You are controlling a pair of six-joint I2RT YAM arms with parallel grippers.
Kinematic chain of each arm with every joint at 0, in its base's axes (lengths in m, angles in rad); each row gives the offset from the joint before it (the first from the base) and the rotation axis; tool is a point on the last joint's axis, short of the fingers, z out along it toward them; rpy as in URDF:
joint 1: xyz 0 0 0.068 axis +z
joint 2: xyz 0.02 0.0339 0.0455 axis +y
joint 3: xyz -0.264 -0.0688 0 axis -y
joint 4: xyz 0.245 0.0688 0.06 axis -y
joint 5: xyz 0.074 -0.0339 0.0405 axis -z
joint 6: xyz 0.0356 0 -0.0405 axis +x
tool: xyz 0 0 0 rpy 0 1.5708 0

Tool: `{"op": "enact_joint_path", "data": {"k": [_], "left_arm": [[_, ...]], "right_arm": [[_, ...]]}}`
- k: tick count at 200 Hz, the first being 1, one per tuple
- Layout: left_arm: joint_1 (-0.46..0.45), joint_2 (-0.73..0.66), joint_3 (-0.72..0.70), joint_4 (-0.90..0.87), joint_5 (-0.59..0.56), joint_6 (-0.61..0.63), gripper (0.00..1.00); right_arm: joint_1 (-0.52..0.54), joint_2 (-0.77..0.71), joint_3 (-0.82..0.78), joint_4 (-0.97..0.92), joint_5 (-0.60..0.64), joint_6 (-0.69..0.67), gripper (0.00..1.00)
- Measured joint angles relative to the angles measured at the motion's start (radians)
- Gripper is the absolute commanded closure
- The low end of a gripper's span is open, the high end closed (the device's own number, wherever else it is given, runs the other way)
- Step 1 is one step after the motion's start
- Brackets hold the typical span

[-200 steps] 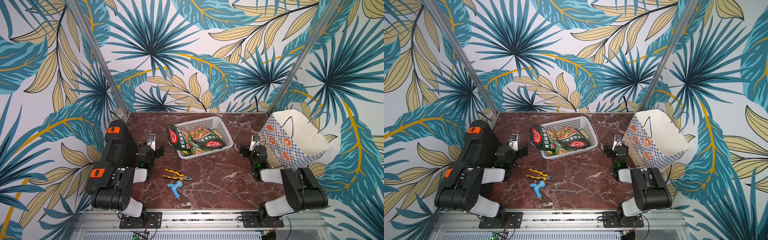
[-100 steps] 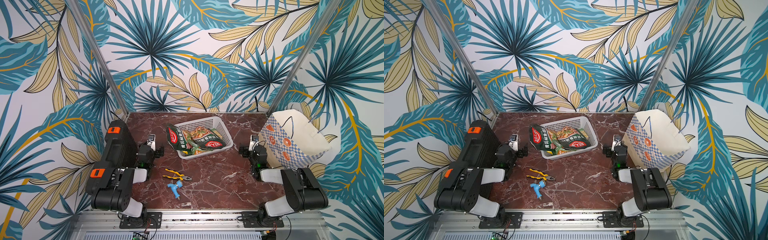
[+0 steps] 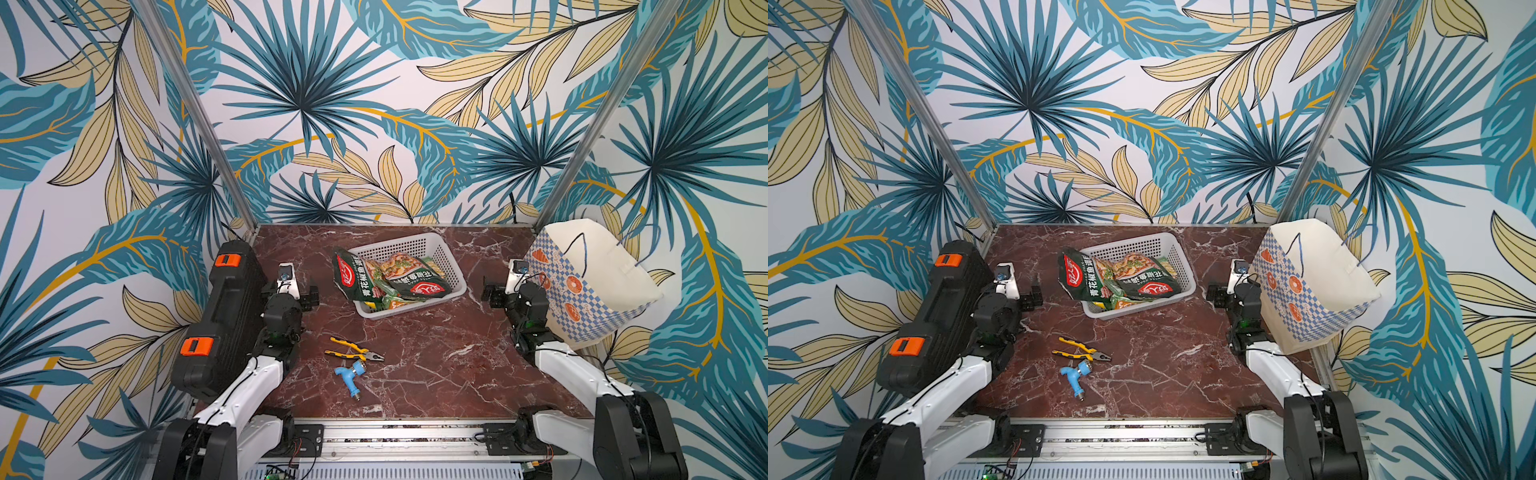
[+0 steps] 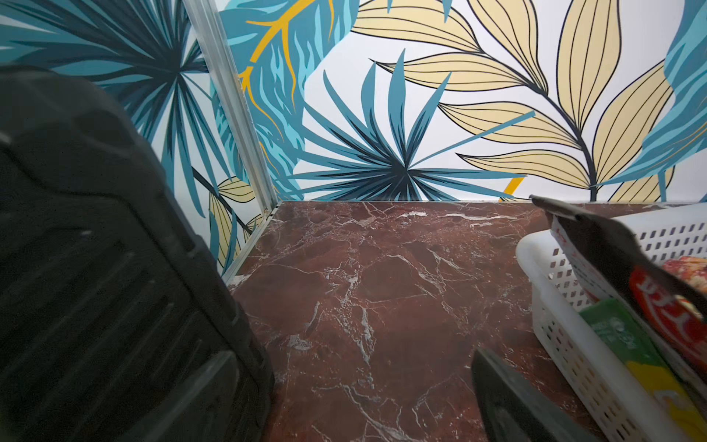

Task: Place the condiment packets inside the bag
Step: Move the storage box to the center of the board.

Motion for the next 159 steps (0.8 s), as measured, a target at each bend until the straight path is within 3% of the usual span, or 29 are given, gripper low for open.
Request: {"op": "enact_joint_path", "data": {"k": [50, 97, 130, 159], "left_arm": [[-0.001, -0.160, 0.062, -0.251, 0.064, -0.212, 0.00], [-0.001, -0.229, 0.190, -0.496, 0.293, -0.341, 0.00], [-0.001, -0.300, 0.191, -0.535, 0.451, -0.349, 0.00], [-0.001, -0.354, 0.095, -0.462, 0.486, -0.426, 0.00]], "right_arm": [[0.001, -0.175, 0.079, -0.225, -0.051, 0.128, 0.00], [0.001, -0.264, 0.152, -0.450, -0.127, 0.222, 0.00], [0.001, -0.265, 0.193, -0.601, -0.147, 0.282, 0.00], [0.000, -0.256, 0.192, -0.658, -0.187, 0.328, 0.00]]}}
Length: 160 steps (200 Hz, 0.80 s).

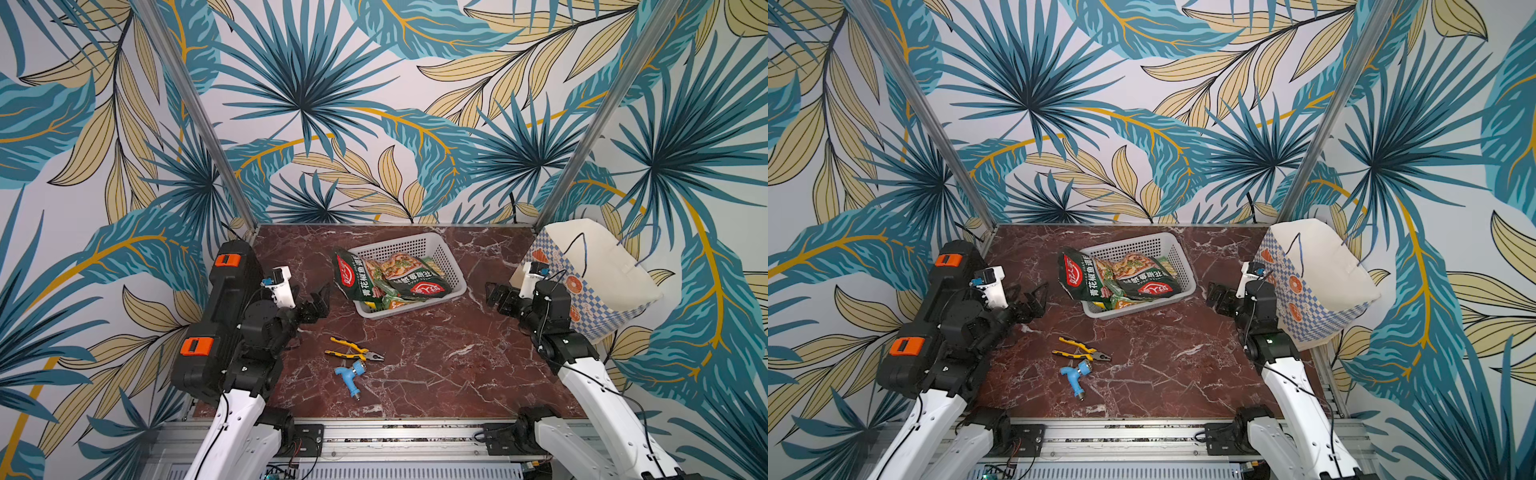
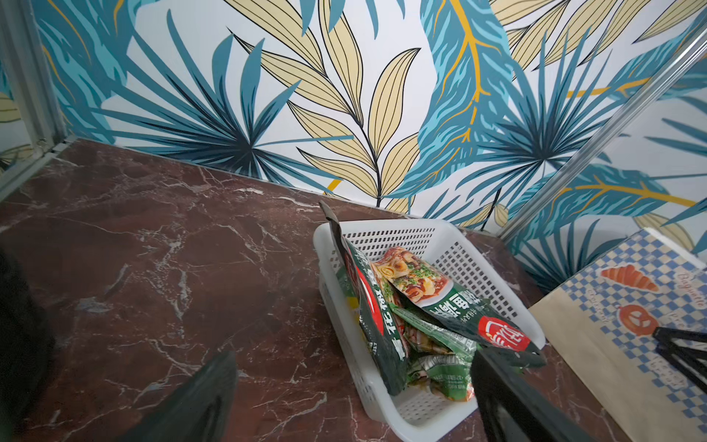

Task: Place the condiment packets inside the bag
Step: Move the storage box to the center of the board.

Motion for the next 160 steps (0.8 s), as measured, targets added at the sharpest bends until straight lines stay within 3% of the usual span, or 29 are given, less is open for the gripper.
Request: {"op": "enact_joint_path", "data": {"k": [39, 98, 160], "left_arm": [[0.000, 0.059, -0.060, 0.068, 0.095, -0.074, 0.00], [-0.055, 0.154, -0.076, 0.214, 0.143, -0.123, 0.00], [-0.107, 0.280, -0.076, 0.242, 0.144, -0.114, 0.00]], "right_arm": [[0.000, 0.099, 0.002, 0.007, -0.094, 0.016, 0.01], [0.000, 0.391, 0.119, 0.060, -0.243, 0.031, 0.01], [0.005, 0.663, 0.262, 0.111, -0.302, 0.055, 0.20]]}}
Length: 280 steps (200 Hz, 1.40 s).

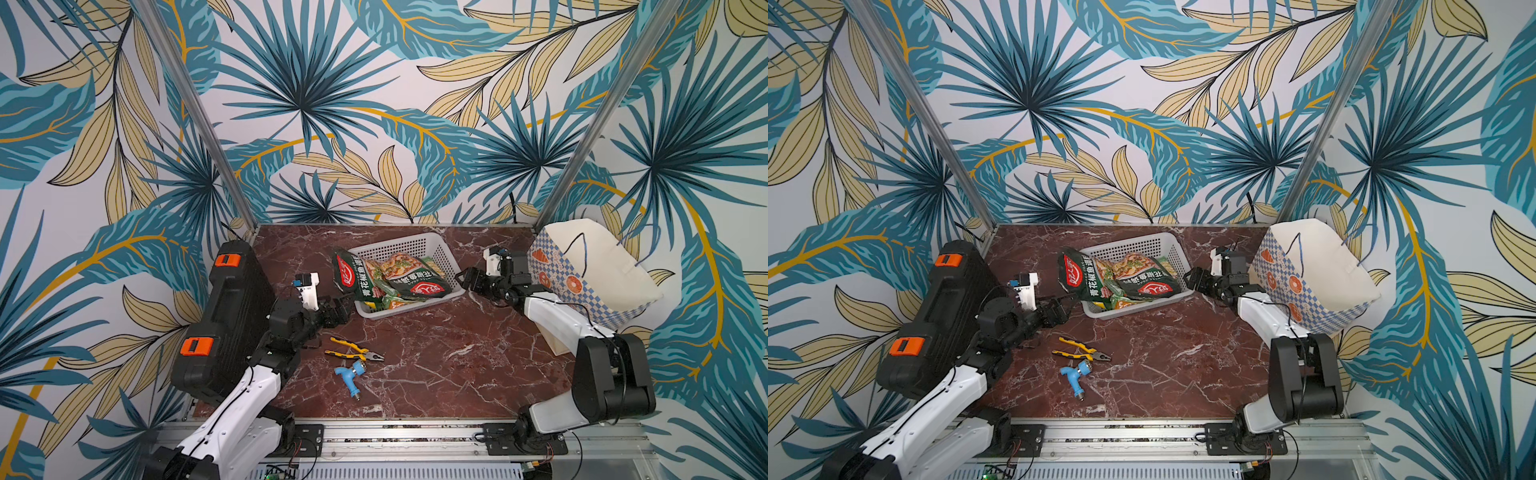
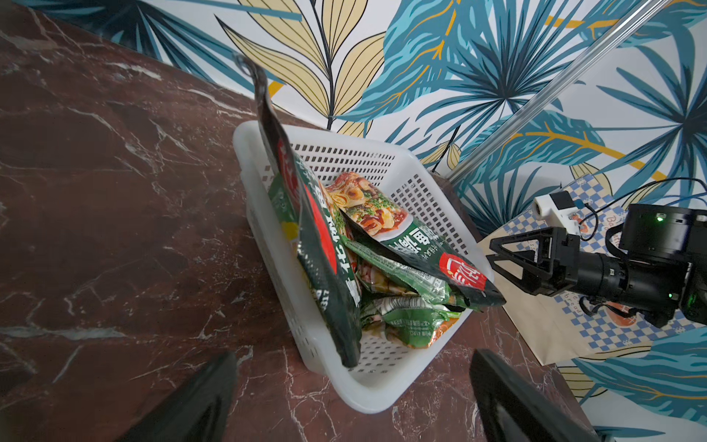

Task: Place the condiment packets inside the bag
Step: Move the storage box to the center of the board.

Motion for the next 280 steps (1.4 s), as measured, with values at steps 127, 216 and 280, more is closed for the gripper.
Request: {"op": "enact_joint_path", "data": {"k": [127, 216, 280], "left_arm": [[-0.010, 0.089, 0.009, -0.002, 0.015, 0.016, 0.00], [-0.011, 0.042, 0.010, -0.035, -0.033, 0.035, 0.00], [-0.011, 0.032, 0.023, -0.076, -0.055, 0.043, 0.00]], "right_arm": [[0.125, 0.022, -0.063, 0.078, 0.043, 0.085, 0.51], [0.250, 0.348, 0.259, 0.161, 0.064, 0.210, 0.51], [0.294, 0.473, 0.503, 0.047, 0.113, 0.167, 0.28]]}}
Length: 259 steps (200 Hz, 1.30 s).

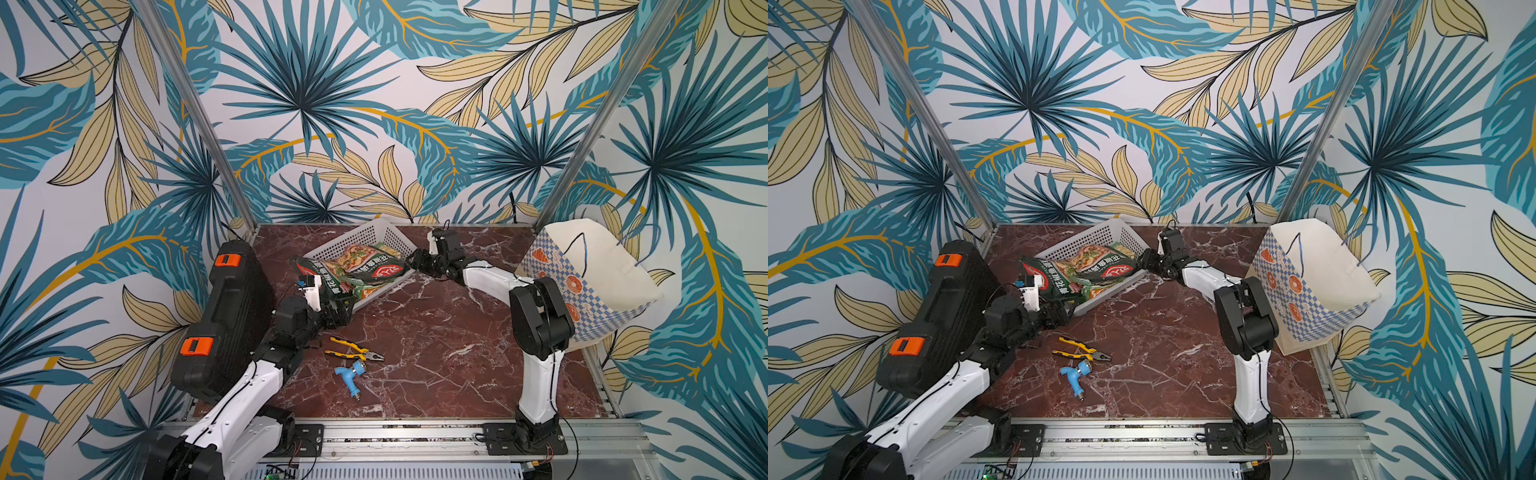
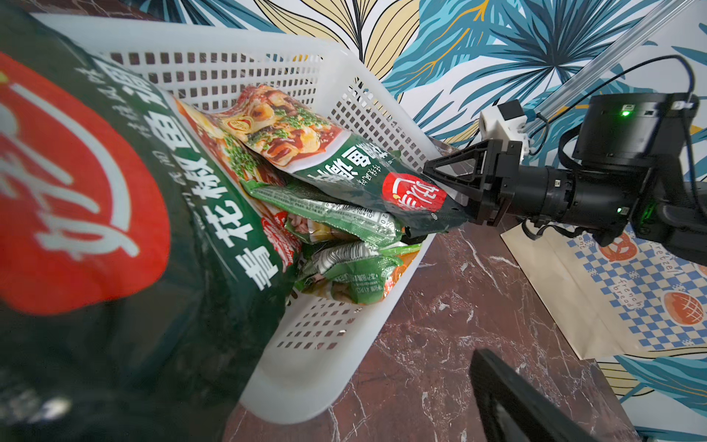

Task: Place the condiment packets inside the bag
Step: Move the storage box to the center of the board, then move the paper bag to the center of the board.

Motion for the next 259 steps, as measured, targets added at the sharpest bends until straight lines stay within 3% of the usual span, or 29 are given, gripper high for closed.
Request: {"op": "enact_joint_path", "data": {"k": [21, 47, 72, 111, 176, 259], "left_arm": [[-0.001, 0.000, 0.005, -0.004, 0.000, -0.001, 0.00], [-0.024, 0.000, 0.008, -0.010, -0.005, -0.003, 0.00], [-0.105, -0.005, 0.025, -0.032, -0.037, 0.007, 0.00], [-0.221, -0.034, 0.055, -0.051, -0.107, 0.043, 0.00], [-0.280, -0.032, 0.067, -0.063, -0.180, 0.088, 0.00], [-0.282, -0.009, 0.068, -0.068, -0.196, 0.097, 0.00]], "right_arm": [[0.002, -0.089, -0.017, -0.085, 0.045, -0.053, 0.19], [0.001, -0.313, -0.059, -0.236, 0.153, -0.139, 0.14], [-0.008, -0.558, -0.074, -0.354, 0.290, -0.224, 0.11], [-0.100, -0.781, -0.060, -0.546, 0.491, -0.307, 0.08], [-0.252, -0.846, 0.103, -0.793, 0.764, -0.380, 0.02], [-0.412, -0.787, 0.288, -0.898, 0.756, -0.410, 0.01]]}}
